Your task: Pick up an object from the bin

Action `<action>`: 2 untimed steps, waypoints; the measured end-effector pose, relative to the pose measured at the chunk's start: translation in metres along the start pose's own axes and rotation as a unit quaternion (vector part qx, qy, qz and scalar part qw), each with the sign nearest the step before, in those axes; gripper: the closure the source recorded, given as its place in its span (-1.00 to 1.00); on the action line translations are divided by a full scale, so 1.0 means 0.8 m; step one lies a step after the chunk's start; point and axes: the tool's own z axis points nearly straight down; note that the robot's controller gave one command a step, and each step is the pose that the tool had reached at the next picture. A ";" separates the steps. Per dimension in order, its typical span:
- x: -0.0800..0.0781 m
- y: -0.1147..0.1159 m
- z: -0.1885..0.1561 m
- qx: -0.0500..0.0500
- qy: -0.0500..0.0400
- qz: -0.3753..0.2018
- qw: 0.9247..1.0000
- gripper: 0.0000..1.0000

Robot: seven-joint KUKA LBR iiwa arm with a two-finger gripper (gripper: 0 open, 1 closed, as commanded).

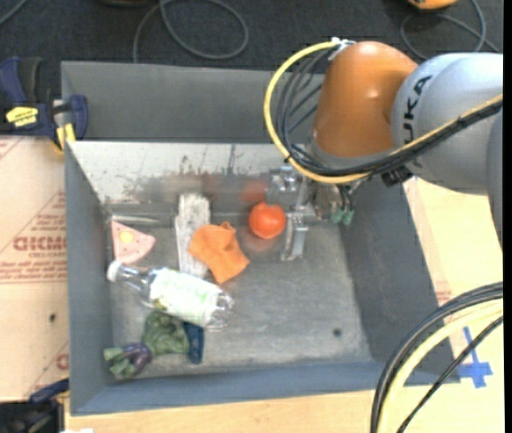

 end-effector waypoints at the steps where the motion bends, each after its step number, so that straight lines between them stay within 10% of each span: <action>1: -0.001 0.000 -0.006 0.000 -0.004 0.000 1.000 -1.00; 2: 0.008 0.035 0.072 0.000 -0.005 -0.015 1.000 -1.00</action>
Offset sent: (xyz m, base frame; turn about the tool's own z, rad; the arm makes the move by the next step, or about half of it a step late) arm -0.0160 0.0516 -0.1089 -0.0531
